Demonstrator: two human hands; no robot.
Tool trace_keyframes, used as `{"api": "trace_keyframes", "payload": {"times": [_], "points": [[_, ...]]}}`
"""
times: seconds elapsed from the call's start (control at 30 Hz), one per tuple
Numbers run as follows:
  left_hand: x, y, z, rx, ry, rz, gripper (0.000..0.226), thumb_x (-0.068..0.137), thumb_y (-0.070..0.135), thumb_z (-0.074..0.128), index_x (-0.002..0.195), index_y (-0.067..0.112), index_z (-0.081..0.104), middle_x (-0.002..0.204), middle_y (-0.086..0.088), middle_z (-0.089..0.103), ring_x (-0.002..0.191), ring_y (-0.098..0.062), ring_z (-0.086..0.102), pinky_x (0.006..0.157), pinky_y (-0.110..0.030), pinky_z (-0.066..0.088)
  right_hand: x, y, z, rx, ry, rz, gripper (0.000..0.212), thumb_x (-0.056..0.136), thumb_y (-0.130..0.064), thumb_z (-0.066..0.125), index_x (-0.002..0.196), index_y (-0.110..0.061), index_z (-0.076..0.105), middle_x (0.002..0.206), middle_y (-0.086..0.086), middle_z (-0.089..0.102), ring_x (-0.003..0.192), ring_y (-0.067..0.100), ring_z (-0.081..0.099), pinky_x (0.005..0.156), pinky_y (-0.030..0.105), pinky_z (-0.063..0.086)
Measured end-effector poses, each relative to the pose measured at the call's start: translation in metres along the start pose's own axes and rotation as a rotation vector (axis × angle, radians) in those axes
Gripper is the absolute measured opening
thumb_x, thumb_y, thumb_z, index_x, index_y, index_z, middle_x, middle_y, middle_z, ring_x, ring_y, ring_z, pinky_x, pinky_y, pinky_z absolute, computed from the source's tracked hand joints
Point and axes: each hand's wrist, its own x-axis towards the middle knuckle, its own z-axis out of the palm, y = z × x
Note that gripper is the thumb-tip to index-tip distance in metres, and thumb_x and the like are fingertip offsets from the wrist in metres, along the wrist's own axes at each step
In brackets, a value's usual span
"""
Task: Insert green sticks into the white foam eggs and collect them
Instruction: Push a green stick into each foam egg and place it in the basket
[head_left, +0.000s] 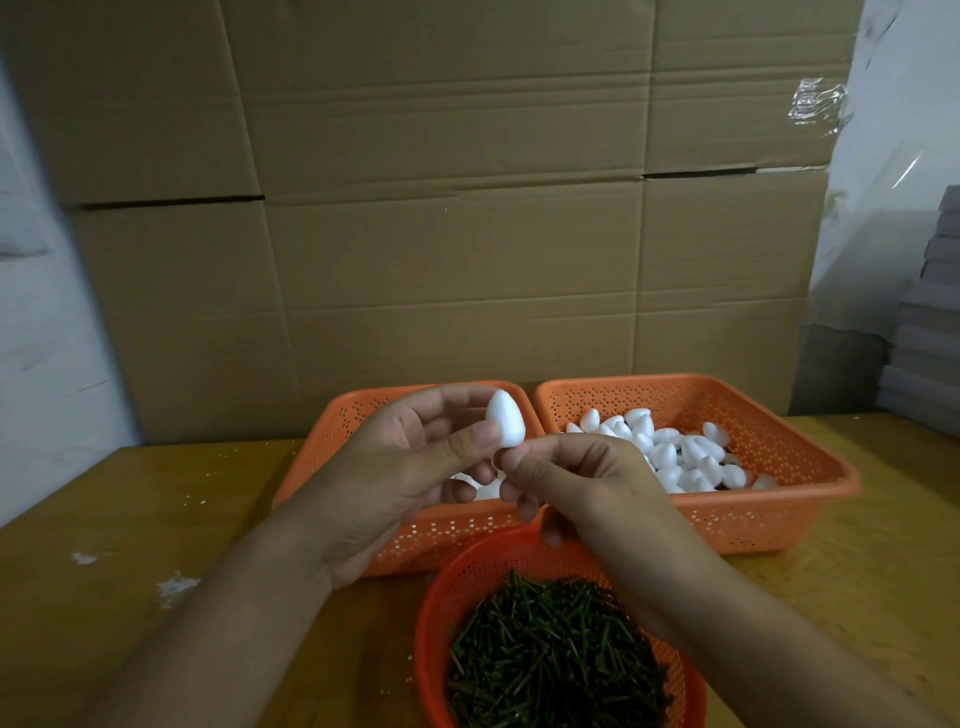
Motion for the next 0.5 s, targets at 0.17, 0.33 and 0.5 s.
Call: {"api": "trace_keyframes", "payload": {"times": [0.17,0.33,0.5], "points": [[0.001,-0.001,0.000,0.030,-0.008,0.006,0.038,0.075,0.035,0.080,0.110,0.022,0.075,0.089,-0.003,0.071,0.067,-0.007,0.058,0.063,-0.020,0.051,0.000,0.002,0.000,-0.008,-0.019,-0.019,0.022,0.091,-0.018,0.067,0.071,-0.019,0.075,0.070,-0.001,0.070,0.061,0.004,0.058,0.050,0.018,0.043],[0.001,-0.002,-0.002,-0.004,-0.048,-0.019,0.038,0.076,0.033,0.078,0.112,0.022,0.075,0.089,-0.005,0.071,0.066,-0.006,0.058,0.062,-0.020,0.051,0.000,0.004,-0.001,-0.003,-0.043,-0.013,0.024,0.091,-0.021,0.066,0.068,-0.022,0.075,0.072,-0.002,0.070,0.063,0.003,0.058,0.051,0.017,0.043],[0.001,0.002,-0.004,0.036,0.050,-0.015,0.043,0.075,0.035,0.083,0.115,0.024,0.073,0.098,0.000,0.075,0.070,-0.007,0.062,0.061,-0.020,0.052,0.005,-0.001,-0.010,-0.025,0.050,-0.006,0.020,0.091,-0.017,0.067,0.073,-0.016,0.076,0.067,0.001,0.069,0.057,0.006,0.057,0.048,0.017,0.043]]}}
